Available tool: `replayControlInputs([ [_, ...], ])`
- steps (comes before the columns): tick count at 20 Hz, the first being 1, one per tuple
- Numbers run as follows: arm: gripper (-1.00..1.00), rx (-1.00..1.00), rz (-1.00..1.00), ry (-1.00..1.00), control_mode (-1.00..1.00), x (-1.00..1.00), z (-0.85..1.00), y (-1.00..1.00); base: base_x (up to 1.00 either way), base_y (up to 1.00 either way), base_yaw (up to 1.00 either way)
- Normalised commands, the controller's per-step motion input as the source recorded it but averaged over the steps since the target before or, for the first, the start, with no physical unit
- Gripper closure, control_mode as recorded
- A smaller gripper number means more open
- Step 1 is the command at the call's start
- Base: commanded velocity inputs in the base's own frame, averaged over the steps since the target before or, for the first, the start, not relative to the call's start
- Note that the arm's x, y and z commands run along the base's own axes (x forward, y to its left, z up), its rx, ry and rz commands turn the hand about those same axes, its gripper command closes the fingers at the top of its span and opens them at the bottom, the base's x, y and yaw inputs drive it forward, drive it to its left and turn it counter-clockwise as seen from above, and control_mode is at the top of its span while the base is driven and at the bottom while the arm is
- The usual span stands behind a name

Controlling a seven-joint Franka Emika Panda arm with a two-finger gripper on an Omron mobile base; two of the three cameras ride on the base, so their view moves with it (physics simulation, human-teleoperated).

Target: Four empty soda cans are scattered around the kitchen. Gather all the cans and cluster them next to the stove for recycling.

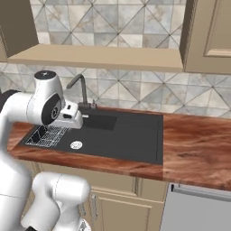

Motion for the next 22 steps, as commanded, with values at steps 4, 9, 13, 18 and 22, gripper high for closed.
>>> replayControlInputs([
  [4, -1.0, 0.0, 0.0, 0.0, 1.0, 0.0, 0.0, 0.0, -0.65, 0.0, 0.0],
  [9, -1.0, 0.0, 0.0, 0.0, 1.0, 0.0, 0.0, 0.0, -0.36, 0.09, 0.01],
  [13, -1.0, 0.0, 0.0, 0.0, 1.0, 0.0, 0.0, 0.0, -0.06, 0.33, 0.02],
  [18, -1.0, 0.0, 0.0, 0.0, 1.0, 0.0, 0.0, 0.0, -0.01, 0.43, 0.0],
  [22, -1.0, 0.0, 0.0, 0.0, 1.0, 0.0, 0.0, 0.0, -0.01, 0.42, 0.0],
])
